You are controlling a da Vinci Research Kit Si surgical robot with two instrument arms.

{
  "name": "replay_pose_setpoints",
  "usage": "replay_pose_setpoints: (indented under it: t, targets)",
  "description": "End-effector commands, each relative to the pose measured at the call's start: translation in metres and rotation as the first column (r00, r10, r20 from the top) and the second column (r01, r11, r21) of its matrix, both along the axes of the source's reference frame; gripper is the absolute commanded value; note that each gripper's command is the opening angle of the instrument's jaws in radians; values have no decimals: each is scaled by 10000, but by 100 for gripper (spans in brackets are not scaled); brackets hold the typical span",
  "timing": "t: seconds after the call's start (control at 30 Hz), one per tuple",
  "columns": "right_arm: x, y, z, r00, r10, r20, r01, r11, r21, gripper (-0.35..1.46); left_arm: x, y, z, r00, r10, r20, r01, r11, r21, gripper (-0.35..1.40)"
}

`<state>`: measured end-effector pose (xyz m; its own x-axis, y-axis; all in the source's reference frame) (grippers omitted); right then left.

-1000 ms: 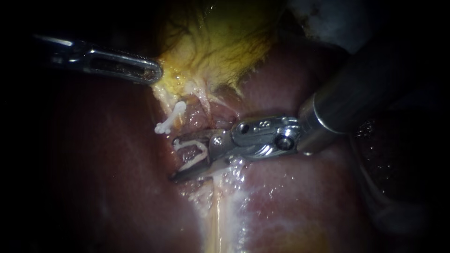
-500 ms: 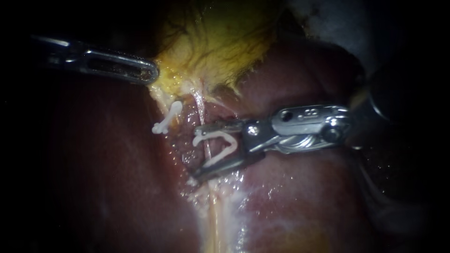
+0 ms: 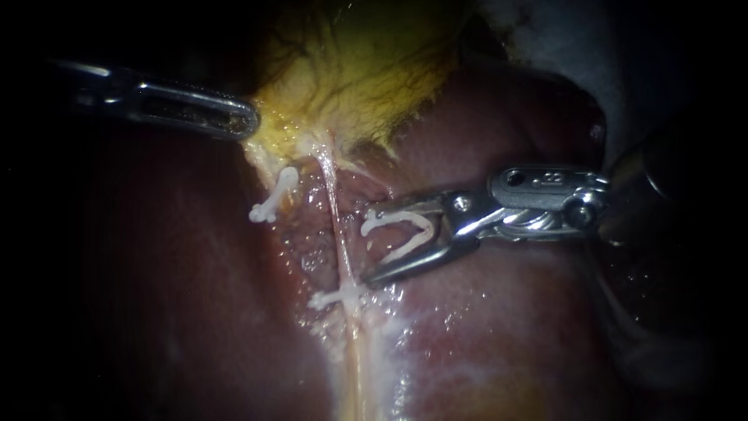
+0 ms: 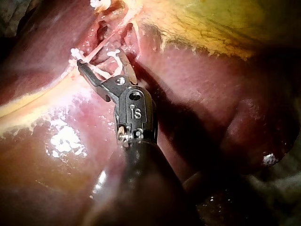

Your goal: Clipping second clip right tube

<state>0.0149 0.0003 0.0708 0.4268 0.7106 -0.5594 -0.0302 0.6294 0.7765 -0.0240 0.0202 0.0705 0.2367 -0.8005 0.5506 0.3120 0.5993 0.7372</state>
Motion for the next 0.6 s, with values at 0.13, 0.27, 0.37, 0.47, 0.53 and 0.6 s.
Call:
replay_pose_setpoints:
  t: [0.13, 0.27, 0.37, 0.47, 0.53, 0.6]
  targets:
    - [0, -4, 24, 9999, -63, 110, 56, 9979, 638, 58, 0, 0, 0, 10000, -1, 1, 1, 10000, 3, -35]
    - [2, -8, 41, 9997, -185, 155, 167, 9940, 1082, 58, 0, 0, 0, 10000, -2, 0, 2, 10000, 3, -35]
    - [6, -10, 53, 9999, -136, 86, 123, 9902, 1391, 58, 0, 0, 0, 10000, -2, 0, 2, 10000, 3, -35]
    - [12, -12, 62, 10000, 1, -76, 13, 9833, 1820, 58, 0, 0, 0, 10000, -2, 0, 2, 10000, 3, -35]
    - [16, -13, 65, 9998, 119, -160, -83, 9776, 2102, 58, 0, 0, 0, 10000, -3, 0, 3, 10000, 4, -35]
    - [23, -14, 68, 9989, 329, -339, -235, 9687, 2470, 58, 0, 0, 0, 10000, -3, 0, 3, 10000, 3, -35]
